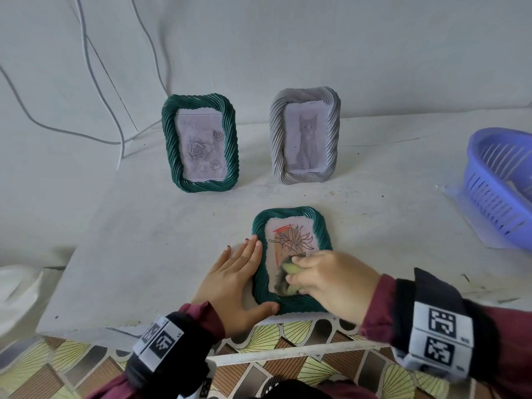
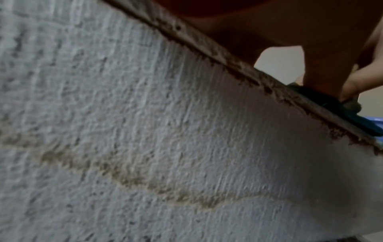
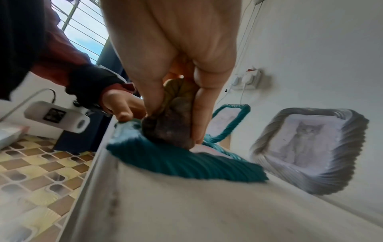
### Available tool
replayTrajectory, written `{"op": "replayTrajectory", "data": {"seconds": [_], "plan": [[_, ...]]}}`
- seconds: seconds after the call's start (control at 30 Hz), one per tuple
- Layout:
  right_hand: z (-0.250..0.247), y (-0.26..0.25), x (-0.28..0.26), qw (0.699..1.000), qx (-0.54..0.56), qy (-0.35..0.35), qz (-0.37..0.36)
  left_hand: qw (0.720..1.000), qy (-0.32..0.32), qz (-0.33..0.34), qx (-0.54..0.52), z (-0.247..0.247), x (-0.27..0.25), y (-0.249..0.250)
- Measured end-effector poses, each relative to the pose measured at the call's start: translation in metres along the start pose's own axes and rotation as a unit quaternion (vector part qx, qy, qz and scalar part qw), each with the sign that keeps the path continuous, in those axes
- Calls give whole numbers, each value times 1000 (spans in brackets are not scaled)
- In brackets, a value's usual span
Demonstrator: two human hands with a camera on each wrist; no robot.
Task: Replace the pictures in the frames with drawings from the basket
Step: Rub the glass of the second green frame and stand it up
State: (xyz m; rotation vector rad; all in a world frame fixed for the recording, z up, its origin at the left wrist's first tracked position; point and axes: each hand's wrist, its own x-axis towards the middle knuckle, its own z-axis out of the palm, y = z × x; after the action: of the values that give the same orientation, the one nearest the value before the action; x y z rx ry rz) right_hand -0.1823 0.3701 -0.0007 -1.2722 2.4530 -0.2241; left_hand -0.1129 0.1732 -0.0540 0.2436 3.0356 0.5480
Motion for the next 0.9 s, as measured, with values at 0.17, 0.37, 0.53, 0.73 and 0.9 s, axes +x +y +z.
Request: {"op": "replayTrajectory", "data": {"seconds": [0.17,0.37,0.53,0.73,0.9], "plan": [[-24,18,24,998,-14,51,41,1000,0,5,-19,0,1,-2],[-30,15,50,996,-20,82,43,1000,0,-5,-19,0,2,-1],[-11,-8,15,999,-27,6,-41,1000,-3,-13,-23,0,2,-1],[-21,11,12,1000,20,-4,8,1000,-21,-18,-15,-3,3,-2],[-38,25,48,996,-2,62,58,999,-22,-17,-18,-3,4,-2]]}}
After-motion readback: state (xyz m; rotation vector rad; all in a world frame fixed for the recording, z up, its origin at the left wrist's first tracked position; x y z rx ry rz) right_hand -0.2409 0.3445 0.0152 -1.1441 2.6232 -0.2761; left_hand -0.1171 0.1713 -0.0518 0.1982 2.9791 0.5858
